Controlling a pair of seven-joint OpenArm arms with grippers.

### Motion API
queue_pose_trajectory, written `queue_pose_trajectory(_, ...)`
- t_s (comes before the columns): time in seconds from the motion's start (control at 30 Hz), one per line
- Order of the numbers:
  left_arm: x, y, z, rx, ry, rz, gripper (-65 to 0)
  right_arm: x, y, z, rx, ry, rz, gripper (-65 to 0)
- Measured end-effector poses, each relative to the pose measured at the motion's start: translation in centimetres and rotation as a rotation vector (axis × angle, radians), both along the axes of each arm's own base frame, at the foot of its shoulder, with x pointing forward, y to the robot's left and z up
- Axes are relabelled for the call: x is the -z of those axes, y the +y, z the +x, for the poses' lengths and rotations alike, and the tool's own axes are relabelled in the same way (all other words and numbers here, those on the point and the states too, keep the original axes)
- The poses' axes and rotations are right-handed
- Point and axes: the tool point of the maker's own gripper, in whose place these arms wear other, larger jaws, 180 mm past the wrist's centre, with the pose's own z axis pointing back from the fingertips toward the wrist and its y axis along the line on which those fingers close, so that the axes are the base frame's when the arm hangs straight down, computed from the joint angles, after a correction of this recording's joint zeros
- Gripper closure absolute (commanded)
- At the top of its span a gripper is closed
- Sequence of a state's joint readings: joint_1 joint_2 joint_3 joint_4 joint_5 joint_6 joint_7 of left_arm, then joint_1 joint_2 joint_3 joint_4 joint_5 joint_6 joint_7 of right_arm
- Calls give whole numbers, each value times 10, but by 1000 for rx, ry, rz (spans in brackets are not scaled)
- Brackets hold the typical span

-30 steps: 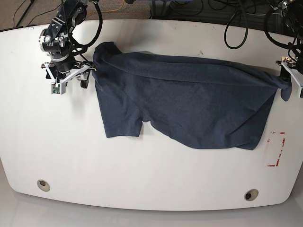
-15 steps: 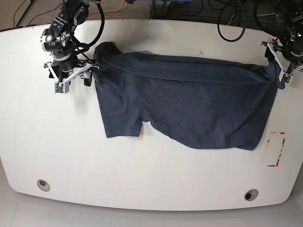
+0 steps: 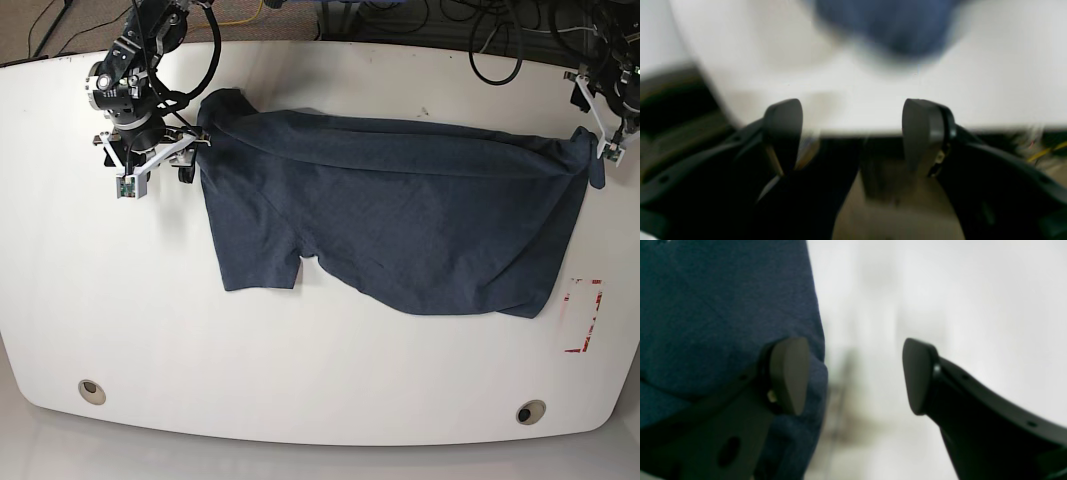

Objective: Layout the t-shirt on the table in an organized manner, then fold the t-shirt properly

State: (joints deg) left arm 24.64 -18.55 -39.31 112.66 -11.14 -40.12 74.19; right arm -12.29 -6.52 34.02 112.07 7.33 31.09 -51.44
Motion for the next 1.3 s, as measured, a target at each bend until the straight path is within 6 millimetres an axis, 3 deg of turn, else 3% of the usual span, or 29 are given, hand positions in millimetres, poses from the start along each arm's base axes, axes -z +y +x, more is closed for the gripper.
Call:
queue_pose_trajectory(0.17,-10,22,-19,-86,-10,33,-400,0,0,0,-2,0,0,-411)
queue_pose_trajectory(0.27,-10,18,-14,-83,-24,4,-399,0,-1,0,2,0,-1,-411)
queue_pose_trajectory(0.5,-1,-48,34,84,-122,-235,-397,-1,1,2,2,-6,3,-411)
queue_pose_trajectory(0.83,-2,-93,70,231,-144,-317,-397,-5,0,8,9,-22,4,-411)
queue_pose_trajectory(0.93,-10,-93,83,230,-185,-314,-397,-5,0,8,9,-22,4,-411)
queue_pose_trajectory(1.3,-68,-85,150,252,-403,-267,-397,-5,-1,7,11,-22,3,-411)
